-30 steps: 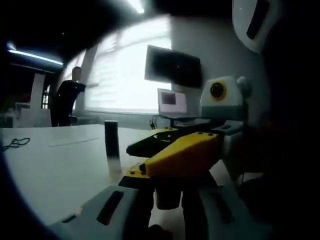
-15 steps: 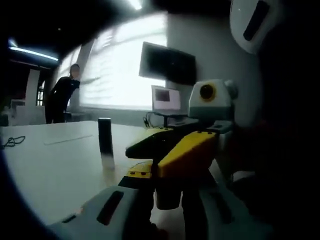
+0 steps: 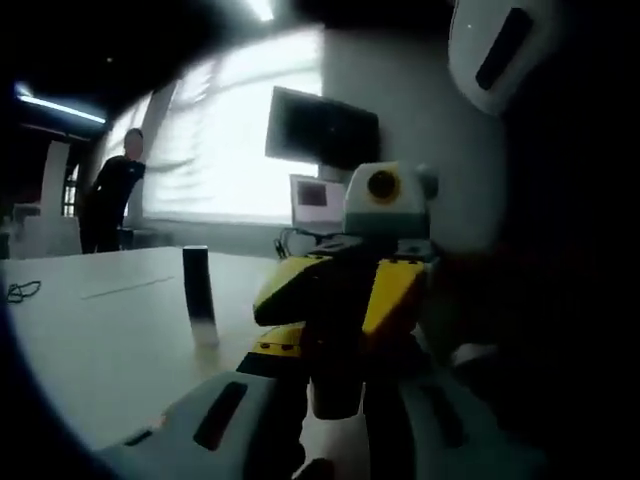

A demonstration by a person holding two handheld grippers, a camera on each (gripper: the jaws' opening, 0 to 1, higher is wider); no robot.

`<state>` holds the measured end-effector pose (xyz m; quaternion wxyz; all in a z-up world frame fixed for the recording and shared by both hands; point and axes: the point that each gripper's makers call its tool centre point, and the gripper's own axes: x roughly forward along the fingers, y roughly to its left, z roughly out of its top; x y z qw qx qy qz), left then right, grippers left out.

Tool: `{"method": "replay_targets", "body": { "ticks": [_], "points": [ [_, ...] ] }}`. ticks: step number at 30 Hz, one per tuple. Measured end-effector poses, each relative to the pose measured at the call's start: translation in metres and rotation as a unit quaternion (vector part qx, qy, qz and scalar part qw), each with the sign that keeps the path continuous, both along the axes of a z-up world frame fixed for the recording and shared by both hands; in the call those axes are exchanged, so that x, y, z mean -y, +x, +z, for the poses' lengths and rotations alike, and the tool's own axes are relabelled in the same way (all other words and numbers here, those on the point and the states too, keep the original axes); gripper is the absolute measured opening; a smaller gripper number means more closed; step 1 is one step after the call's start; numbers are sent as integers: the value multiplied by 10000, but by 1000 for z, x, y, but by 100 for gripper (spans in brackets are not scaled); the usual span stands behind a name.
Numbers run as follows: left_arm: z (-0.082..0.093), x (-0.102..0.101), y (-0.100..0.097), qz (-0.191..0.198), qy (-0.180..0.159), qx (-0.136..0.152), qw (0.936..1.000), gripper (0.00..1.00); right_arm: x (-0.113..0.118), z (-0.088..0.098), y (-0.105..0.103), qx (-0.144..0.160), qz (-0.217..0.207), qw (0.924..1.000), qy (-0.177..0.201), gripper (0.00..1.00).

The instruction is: Pick up cosmetic bottle twist off cap place on table pick up cap screw tight cap place on table

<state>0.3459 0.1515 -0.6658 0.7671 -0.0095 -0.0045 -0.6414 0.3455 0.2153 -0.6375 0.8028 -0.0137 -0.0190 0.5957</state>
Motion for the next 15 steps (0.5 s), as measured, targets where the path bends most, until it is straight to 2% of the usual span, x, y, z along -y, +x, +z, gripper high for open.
{"method": "replay_targets", "body": {
  "ticks": [6, 11, 12, 15],
  "points": [
    [5, 1, -16, -354, 91, 38, 9993, 10, -2, 5, -15, 29, 583, 9983, 60, 12],
    [6, 3, -21, -518, 100, -2, 9986, 10, -6, 6, -19, -24, 847, 9964, -13, 12],
    [6, 4, -22, -548, 100, -22, 9984, 10, -6, 7, -20, 50, 908, 9959, -30, 12],
    [8, 4, -22, -574, 46, -74, 9983, 10, -7, 9, -19, -61, 1000, 9950, 48, 12]
  ]
}}
